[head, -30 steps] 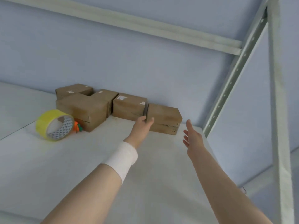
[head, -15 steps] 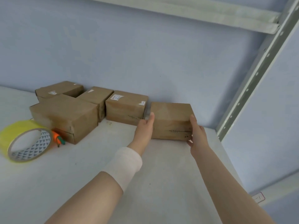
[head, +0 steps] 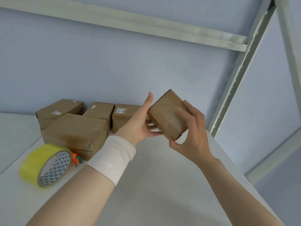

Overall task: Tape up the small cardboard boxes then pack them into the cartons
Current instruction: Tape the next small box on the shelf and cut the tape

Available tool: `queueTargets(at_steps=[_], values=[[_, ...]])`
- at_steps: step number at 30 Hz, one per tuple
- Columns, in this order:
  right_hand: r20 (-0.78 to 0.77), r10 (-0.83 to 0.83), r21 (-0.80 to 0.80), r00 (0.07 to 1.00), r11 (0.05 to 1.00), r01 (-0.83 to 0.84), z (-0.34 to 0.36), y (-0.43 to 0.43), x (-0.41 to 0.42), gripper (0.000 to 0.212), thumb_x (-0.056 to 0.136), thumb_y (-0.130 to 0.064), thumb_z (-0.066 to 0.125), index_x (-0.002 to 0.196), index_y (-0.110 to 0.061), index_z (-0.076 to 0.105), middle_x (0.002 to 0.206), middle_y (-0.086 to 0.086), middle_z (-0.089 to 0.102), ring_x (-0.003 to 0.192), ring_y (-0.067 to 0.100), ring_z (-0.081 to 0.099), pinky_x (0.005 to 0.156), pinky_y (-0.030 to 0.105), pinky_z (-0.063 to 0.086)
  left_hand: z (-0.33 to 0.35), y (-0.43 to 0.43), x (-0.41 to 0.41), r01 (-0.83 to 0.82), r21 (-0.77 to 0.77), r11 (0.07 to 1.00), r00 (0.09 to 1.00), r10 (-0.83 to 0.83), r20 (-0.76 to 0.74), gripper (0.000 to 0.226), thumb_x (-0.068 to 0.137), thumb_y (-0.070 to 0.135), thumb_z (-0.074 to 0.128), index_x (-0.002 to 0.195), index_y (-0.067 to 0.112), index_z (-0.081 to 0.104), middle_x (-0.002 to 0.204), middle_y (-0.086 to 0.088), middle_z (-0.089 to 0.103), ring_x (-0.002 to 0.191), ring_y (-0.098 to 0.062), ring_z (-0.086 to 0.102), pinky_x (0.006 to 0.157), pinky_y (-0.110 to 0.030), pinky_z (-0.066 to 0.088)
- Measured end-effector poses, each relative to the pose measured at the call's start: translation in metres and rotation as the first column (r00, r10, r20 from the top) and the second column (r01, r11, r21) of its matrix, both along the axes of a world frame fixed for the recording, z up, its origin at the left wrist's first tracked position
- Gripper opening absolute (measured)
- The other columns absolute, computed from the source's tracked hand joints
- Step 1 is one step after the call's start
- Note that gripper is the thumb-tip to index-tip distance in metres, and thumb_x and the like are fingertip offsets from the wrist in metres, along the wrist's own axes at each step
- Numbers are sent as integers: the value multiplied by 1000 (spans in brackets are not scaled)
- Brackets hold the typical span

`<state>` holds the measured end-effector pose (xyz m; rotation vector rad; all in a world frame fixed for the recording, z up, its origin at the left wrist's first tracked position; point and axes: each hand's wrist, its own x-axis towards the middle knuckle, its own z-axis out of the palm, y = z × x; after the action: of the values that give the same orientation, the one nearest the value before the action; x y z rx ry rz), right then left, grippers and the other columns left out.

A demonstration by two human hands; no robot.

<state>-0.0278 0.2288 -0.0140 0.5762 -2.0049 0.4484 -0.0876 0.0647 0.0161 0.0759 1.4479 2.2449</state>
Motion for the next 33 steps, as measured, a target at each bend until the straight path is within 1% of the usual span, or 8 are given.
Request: queueTargets(at_steps=[5, 11, 14, 16, 19, 22, 29, 33], values=[[-78, 45, 396, 996, 918, -11, -8, -25, 13, 74, 64, -11, 70, 130, -17, 39, 142, 18, 32, 127, 39, 39, 108, 53, 30, -3, -41, 3, 66, -85, 994, 994, -58, 93, 75, 61, 72, 67, 108, 14, 68, 99, -10, 73, 88, -27, 71, 76, -44, 56], [-1, 61, 475, 998, 879, -53, -16, -36, 27, 88, 73, -23, 77, 142, -18, 23, 149, 21, 21, 141, 38, 22, 113, 54, 24, -23, -70, 13, 86, -24, 996, 995, -84, 56, 63, 66, 55, 73, 115, 15, 66, 110, -8, 69, 89, -25, 70, 68, -36, 56], [200, 169, 172, 965, 964, -204, -19, -45, 36, 119, 66, -42, 82, 148, -19, 0, 154, 25, 0, 145, 38, 2, 116, 43, 18, -30, -79, 23, 69, 16, 997, 997, -68, -37, 40, 76, 53, 65, 101, 23, 73, 99, -3, 72, 85, -19, 70, 66, -29, 54], [376, 304, -305, 876, 933, -193, -18, -54, 42, 122, 66, -55, 75, 148, -21, -8, 157, 8, -10, 147, 21, -1, 116, 43, 18, -33, -85, 32, 40, 40, 998, 992, -35, -121, 36, 81, 50, 59, 101, 24, 73, 105, -2, 71, 91, -16, 69, 66, -27, 54], [462, 699, -849, 547, 527, 44, -14, -58, 44, 105, 68, -74, 58, 149, -37, 1, 155, -8, 22, 139, 13, 31, 111, 49, 31, -40, -89, 46, 6, 99, 995, 977, 15, -211, 59, 76, 43, 60, 133, 28, 50, 127, 0, 61, 114, -16, 60, 78, -30, 53], [445, 823, -887, 353, 459, 51, -14, -53, 46, 66, 83, -56, 56, 141, -32, 36, 135, -4, 55, 119, 17, 56, 92, 40, 52, -48, -91, 57, 19, 84, 996, 958, 6, -288, 72, 75, 34, 59, 142, 34, 33, 134, 2, 55, 122, -17, 53, 93, -34, 47], [454, 727, -842, 515, 539, -18, -30, -54, 63, 78, 75, -35, 66, 142, -45, 28, 138, -25, 45, 120, 2, 52, 81, 24, 53, -55, -82, 78, -111, -137, 984, 952, 66, -300, 55, 87, 41, 57, 137, 26, 41, 123, 7, 62, 114, -9, 58, 101, -34, 44], [468, 837, -883, 284, 433, 180, -42, -51, 73, 45, 88, -40, 54, 132, -30, 50, 127, -6, 61, 117, 16, 58, 95, 38, 48, -68, -78, 92, -20, -232, 972, 974, -34, -225, 65, 91, 42, 52, 146, 18, 27, 138, 4, 51, 124, -10, 51, 110, -35, 35]])
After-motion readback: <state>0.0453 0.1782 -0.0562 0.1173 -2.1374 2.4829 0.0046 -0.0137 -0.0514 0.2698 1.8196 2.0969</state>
